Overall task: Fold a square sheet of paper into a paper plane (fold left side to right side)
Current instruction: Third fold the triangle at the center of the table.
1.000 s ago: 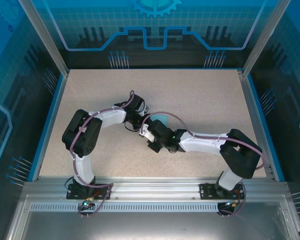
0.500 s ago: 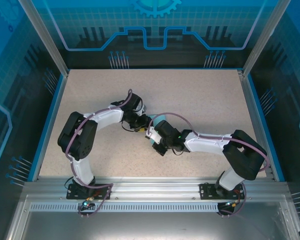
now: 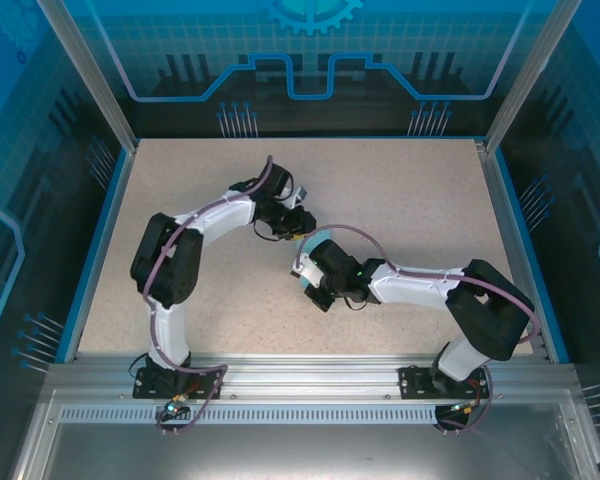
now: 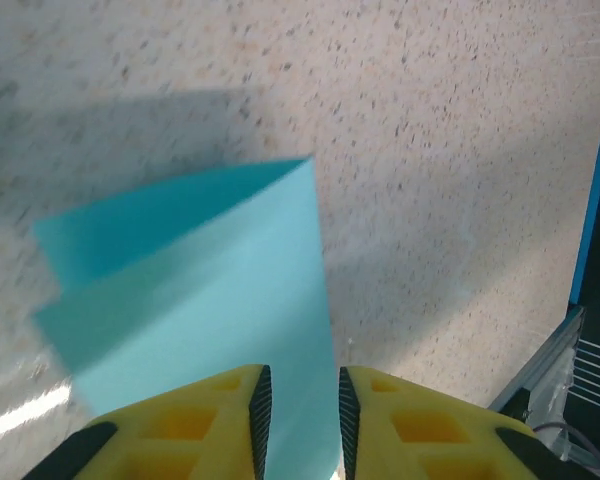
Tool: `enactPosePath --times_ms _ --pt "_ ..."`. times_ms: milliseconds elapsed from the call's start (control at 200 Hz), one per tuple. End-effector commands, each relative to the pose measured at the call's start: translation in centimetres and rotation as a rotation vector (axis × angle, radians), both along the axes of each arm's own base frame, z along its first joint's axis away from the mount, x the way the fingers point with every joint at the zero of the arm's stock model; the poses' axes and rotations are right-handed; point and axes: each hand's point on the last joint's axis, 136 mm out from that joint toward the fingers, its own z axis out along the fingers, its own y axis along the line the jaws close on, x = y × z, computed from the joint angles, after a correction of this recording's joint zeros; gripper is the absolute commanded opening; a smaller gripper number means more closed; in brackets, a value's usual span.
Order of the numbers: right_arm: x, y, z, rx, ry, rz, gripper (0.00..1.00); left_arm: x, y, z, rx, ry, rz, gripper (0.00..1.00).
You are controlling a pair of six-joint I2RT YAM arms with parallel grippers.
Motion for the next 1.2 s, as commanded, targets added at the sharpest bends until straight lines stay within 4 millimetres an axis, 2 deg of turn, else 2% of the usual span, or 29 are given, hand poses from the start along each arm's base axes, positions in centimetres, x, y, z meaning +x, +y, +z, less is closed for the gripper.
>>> enactPosePath --times_ms 0,240,425,565,850,995,1020,1041,1196 --pt "0.3 -0.1 0.3 0.023 0.018 -0.023 0.0 -0.3 -1.3 -1.7 -0.005 0.058 -0.065 0.28" --pt "0.5 -0.1 0.4 0.04 0.048 -0.027 0.0 0.6 -2.0 -5.3 0.03 0.119 -0.08 0.25" --pt "1.0 -0.2 1.2 0.088 0.105 -0.052 0.0 0.1 -1.8 -7.8 0.077 0.153 -0.095 0.23" --pt "1.9 -1.1 1.4 0.133 0.164 -0.107 0.0 -0.5 -1.6 -9.0 0.108 0.166 -0.109 0.22" --pt "3.6 -3.7 0.3 0.14 0.267 -0.231 0.0 -0.6 -1.5 -9.2 0.118 0.161 -0.115 0.21" --pt "4.0 -4.9 -1.0 0.13 0.326 -0.292 0.0 -0.6 -1.5 -9.2 0.123 0.16 -0.118 0.21" --pt "3.9 -5.0 -1.2 0.13 0.337 -0.296 0.0 -0.7 -1.6 -9.2 0.124 0.159 -0.12 0.21" --pt "4.7 -4.5 -0.5 0.147 0.323 -0.296 0.0 -0.6 -1.5 -9.2 0.124 0.158 -0.121 0.21" --pt "5.6 -5.0 -1.1 0.14 0.339 -0.332 0.0 -0.7 -1.6 -9.1 0.13 0.159 -0.125 0.21"
